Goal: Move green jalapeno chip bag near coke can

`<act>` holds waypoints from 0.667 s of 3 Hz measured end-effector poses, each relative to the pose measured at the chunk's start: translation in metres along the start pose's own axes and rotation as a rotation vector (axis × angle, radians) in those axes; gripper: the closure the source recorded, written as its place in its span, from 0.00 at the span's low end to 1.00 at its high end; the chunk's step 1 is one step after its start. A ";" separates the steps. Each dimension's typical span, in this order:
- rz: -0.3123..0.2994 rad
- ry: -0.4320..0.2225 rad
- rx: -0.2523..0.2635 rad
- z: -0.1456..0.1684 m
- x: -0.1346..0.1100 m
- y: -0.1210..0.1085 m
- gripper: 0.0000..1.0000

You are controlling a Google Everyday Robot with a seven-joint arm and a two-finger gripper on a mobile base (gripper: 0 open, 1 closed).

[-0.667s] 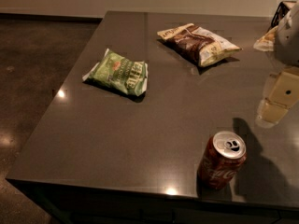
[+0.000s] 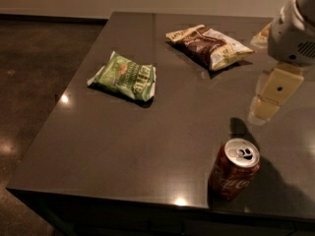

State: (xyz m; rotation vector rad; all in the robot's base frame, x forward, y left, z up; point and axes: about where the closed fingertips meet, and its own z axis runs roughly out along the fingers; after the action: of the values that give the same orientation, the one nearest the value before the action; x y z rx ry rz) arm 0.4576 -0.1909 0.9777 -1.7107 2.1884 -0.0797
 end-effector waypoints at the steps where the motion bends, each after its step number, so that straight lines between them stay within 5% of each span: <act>1: 0.010 -0.055 0.004 0.021 -0.045 -0.022 0.00; 2: 0.048 -0.077 -0.006 0.050 -0.084 -0.047 0.00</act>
Offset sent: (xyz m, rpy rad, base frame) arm 0.1357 0.1270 -0.0320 0.1372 0.0266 -0.0834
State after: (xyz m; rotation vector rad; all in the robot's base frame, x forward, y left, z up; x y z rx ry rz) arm 0.5337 -0.1148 0.9642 -1.6361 2.1741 0.0051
